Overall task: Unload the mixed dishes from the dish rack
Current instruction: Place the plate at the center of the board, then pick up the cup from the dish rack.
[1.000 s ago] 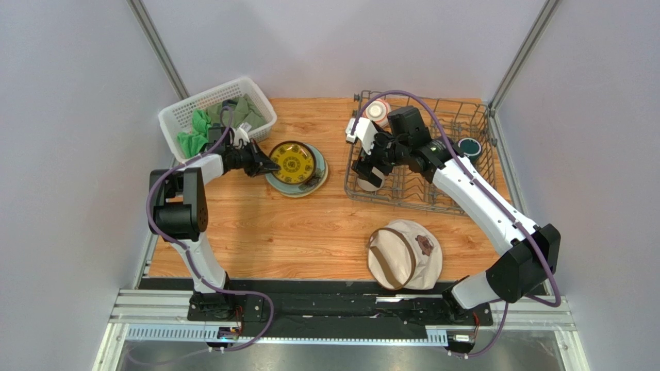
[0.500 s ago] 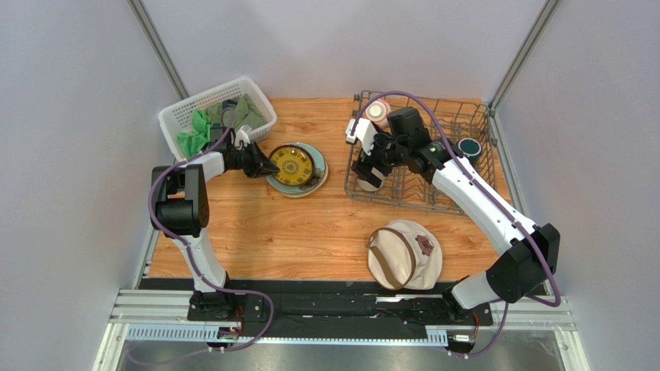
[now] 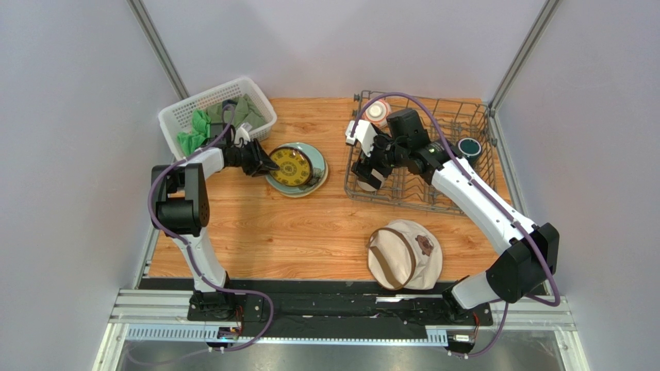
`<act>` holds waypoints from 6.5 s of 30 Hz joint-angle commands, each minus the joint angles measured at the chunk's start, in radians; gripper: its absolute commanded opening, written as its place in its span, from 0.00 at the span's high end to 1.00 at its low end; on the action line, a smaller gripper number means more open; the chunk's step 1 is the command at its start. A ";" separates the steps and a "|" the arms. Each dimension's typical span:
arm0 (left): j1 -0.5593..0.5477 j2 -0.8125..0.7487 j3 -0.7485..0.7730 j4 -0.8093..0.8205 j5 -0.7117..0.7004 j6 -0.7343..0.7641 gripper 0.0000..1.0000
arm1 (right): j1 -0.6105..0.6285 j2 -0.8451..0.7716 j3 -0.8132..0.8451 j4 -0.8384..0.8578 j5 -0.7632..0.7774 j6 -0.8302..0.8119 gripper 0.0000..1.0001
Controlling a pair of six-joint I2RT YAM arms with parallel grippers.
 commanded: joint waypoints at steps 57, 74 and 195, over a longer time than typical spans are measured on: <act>-0.118 0.003 0.236 -0.312 -0.320 0.241 0.44 | -0.024 0.280 0.167 -0.002 0.334 0.047 0.00; -0.118 -0.031 0.242 -0.324 -0.397 0.290 0.44 | -0.058 0.356 0.218 -0.032 0.275 0.063 0.00; -0.612 -0.707 -0.406 0.864 -0.226 0.653 0.78 | -0.322 0.189 0.192 0.218 -1.104 0.839 0.79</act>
